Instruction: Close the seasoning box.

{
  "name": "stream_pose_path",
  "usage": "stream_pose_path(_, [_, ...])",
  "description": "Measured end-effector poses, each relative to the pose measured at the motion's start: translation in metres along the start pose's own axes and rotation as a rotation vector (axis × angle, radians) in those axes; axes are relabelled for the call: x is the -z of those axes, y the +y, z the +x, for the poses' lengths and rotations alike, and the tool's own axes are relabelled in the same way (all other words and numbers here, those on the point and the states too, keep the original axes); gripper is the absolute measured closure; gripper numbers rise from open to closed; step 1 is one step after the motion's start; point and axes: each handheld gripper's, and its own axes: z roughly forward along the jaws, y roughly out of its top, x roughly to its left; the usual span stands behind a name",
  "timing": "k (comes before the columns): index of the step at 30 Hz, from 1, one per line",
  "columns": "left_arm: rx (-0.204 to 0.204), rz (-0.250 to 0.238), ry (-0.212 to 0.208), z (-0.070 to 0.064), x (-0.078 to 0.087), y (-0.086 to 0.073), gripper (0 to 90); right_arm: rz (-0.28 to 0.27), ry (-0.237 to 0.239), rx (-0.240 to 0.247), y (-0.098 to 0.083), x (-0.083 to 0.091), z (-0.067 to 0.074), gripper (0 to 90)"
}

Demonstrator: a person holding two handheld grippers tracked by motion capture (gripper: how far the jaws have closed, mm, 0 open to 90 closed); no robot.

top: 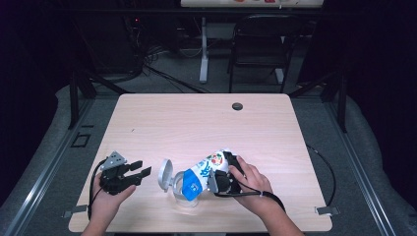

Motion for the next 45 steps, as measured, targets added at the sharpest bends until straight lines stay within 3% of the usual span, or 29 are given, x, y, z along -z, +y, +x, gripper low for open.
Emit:
stream_pose_path(8, [0.000, 0.002, 0.001, 0.0008, -0.0001, -0.0002, 53.2, 0.005, -0.016, 0.022, 0.0011, 0.0008, -0.0005, 49.9])
stream_pose_path(10, [-0.001, 0.003, 0.000, 0.0009, -0.0002, -0.0002, 53.1, -0.010, -0.013, 0.007, 0.0009, -0.0006, 0.0002, 50.0])
stream_pose_path(45, [0.004, 0.002, 0.004, 0.0012, 0.0003, 0.0000, 53.1, -0.013, -0.061, 0.099, 0.0065, 0.0018, -0.0017, 50.6])
